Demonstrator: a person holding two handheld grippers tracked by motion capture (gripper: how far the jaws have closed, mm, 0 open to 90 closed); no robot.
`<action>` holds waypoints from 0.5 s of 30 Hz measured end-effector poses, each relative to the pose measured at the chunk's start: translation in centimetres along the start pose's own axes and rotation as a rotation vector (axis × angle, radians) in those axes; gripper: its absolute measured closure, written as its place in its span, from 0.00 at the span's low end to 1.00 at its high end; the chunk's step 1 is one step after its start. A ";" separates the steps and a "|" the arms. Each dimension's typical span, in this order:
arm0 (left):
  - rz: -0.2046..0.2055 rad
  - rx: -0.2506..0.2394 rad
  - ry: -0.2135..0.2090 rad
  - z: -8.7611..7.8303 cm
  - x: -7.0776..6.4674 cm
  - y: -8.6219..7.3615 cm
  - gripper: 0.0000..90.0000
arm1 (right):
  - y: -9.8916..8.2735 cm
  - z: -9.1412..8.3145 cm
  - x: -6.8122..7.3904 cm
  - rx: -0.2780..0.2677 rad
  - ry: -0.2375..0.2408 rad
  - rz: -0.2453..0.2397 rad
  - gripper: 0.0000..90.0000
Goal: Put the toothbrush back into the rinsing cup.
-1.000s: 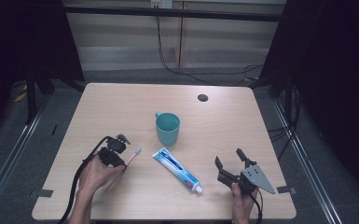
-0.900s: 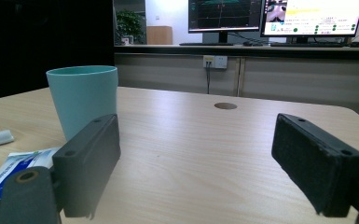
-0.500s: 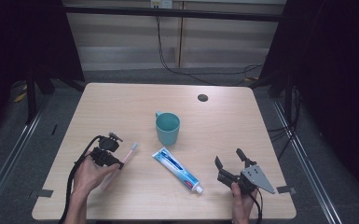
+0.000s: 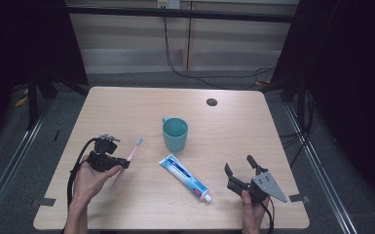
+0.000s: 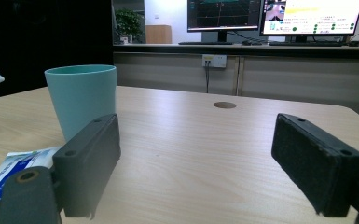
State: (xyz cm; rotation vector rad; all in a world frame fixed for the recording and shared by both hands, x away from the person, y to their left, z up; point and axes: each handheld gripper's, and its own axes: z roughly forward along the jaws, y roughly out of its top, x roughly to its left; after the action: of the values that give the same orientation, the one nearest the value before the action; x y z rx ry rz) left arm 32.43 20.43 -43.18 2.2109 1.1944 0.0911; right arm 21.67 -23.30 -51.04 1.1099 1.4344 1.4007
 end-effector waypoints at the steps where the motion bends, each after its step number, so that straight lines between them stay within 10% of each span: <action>1: -0.001 -0.009 -0.008 -0.1 0.0 0.0 0.88 | 0.0 0.0 0.0 0.000 -0.001 0.001 0.16; 15: -0.014 -0.190 -0.049 -0.7 -0.3 -0.6 0.88 | 0.0 0.0 0.0 -0.002 -0.001 0.005 0.17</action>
State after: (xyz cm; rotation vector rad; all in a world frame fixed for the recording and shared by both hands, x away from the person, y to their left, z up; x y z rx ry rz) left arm 31.60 20.76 -42.86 2.0286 1.1260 0.1386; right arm 21.65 -23.33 -51.05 1.1140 1.4301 1.4040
